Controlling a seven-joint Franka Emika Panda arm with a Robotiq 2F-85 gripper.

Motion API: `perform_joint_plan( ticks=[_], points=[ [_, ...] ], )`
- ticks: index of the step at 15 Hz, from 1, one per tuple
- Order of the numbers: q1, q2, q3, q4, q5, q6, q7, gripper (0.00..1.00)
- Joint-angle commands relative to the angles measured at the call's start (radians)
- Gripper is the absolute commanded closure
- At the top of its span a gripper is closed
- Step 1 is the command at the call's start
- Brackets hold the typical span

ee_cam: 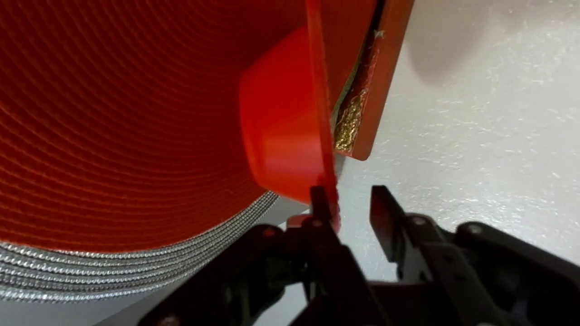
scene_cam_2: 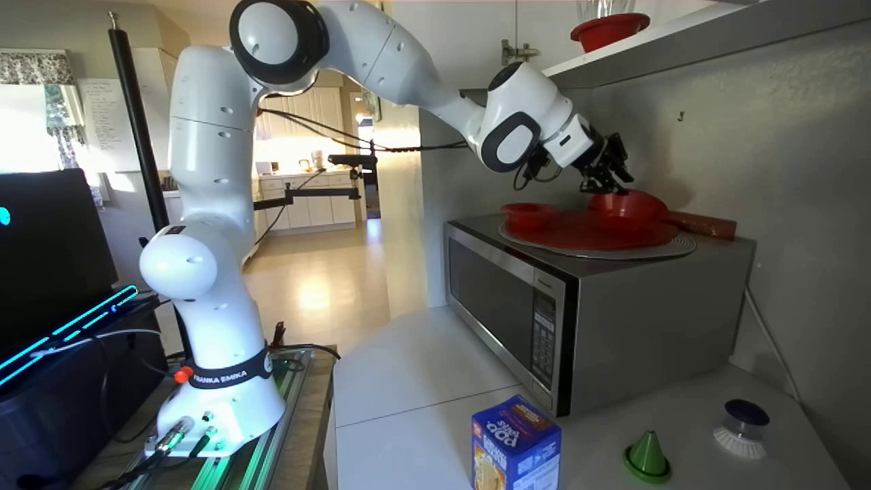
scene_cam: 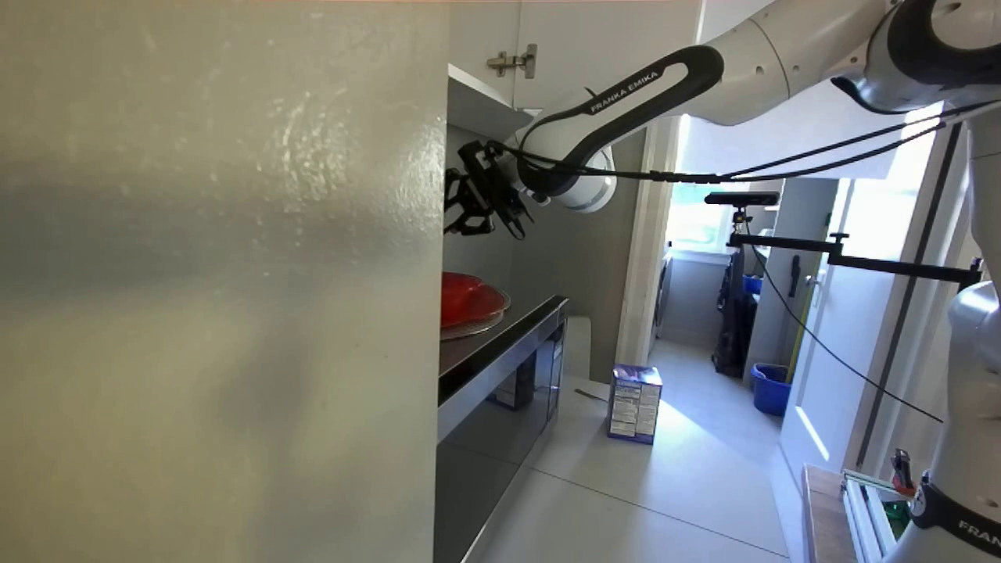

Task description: Pick the red bowl from the top cabinet and put it on top of the microwave

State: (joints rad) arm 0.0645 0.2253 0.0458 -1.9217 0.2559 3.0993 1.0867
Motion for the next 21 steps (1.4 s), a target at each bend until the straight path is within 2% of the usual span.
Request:
perform_joint_plan(
  ticks=[1, 5, 7, 10, 12, 13, 14, 17, 21],
  points=[
    [-0.067, -0.063, 0.069, -0.043, 0.074, -0.023, -0.062, 0.37],
    [-0.145, -0.128, 0.128, -0.103, 0.180, -0.077, -0.158, 0.09],
    [-0.171, -0.165, 0.137, -0.132, 0.241, -0.124, -0.218, 0.00],
    [-0.191, -0.229, 0.124, -0.170, 0.313, -0.220, -0.301, 0.00],
    [-0.201, -0.280, 0.107, -0.194, 0.321, -0.289, -0.340, 0.00],
    [-0.205, -0.305, 0.098, -0.205, 0.315, -0.319, -0.353, 0.00],
    [-0.157, -0.340, 0.036, -0.216, 0.289, -0.362, -0.354, 0.00],
    [-0.143, -0.439, -0.006, -0.241, 0.252, -0.479, -0.409, 0.00],
    [-0.136, -0.584, -0.050, -0.258, 0.186, -0.663, -0.578, 0.00]
  ],
)
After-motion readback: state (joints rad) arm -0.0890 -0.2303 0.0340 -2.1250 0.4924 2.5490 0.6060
